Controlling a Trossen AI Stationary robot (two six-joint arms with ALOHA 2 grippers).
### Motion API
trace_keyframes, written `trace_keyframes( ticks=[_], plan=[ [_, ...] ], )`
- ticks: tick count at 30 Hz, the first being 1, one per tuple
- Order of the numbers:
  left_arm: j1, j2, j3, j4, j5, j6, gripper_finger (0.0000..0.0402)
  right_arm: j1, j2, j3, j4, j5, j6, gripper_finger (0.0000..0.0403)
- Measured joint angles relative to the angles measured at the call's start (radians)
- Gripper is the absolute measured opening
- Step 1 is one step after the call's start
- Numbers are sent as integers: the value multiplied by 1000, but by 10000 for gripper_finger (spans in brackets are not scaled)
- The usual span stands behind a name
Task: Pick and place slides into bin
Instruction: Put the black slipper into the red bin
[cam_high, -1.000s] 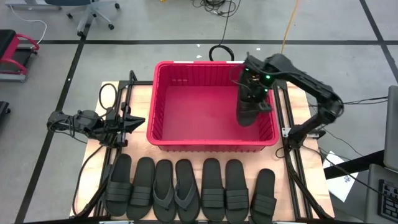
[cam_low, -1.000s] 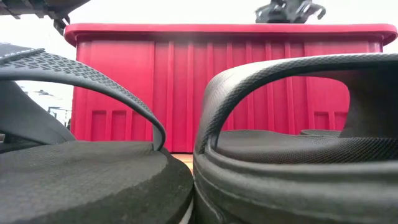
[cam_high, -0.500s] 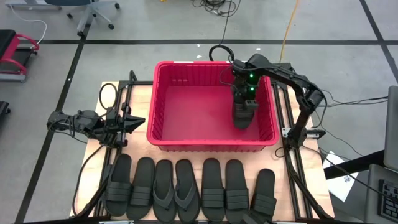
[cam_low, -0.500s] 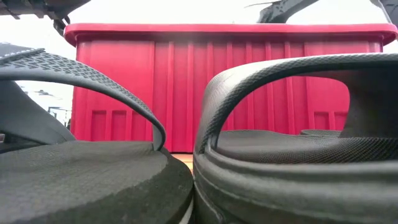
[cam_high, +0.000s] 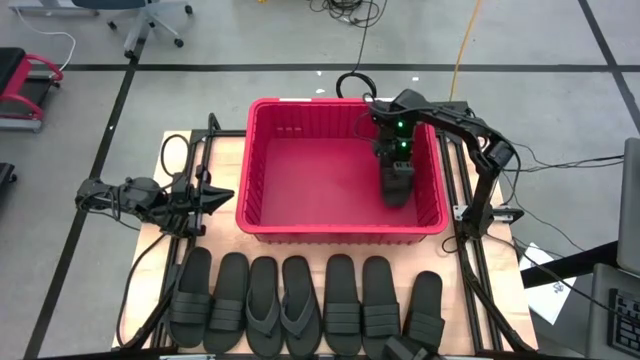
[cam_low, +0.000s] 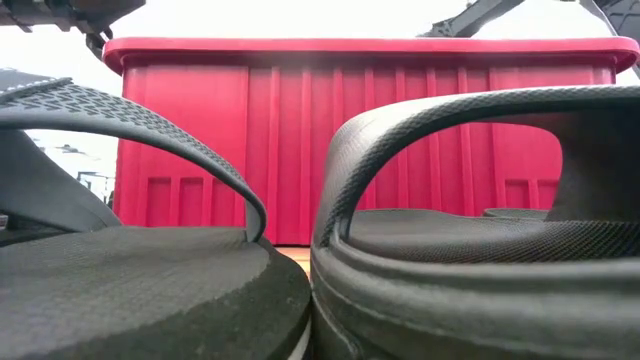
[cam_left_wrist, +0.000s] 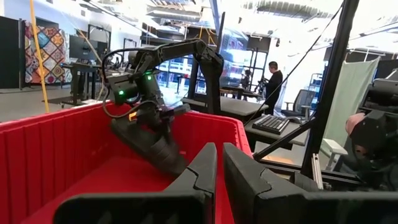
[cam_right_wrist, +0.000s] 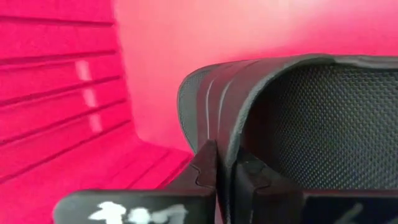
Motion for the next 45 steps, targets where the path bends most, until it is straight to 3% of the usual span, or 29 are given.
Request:
trace_keyframes(
  ticks=[9, 14, 29, 45],
  plan=[
    [0, 0, 0, -1, 0, 0, 26, -1, 0, -113, 67, -15, -21, 3],
    [0, 0, 0, -1, 0, 0, 26, -20, 0, -170, 121, -113, -36, 3],
    [0, 0, 0, 0, 0, -2, 26, -82, 0, -224, 188, -35, -49, 3],
    [0, 0, 0, 1, 0, -12, 26, -99, 80, -222, 234, -36, -41, 4]
  ],
)
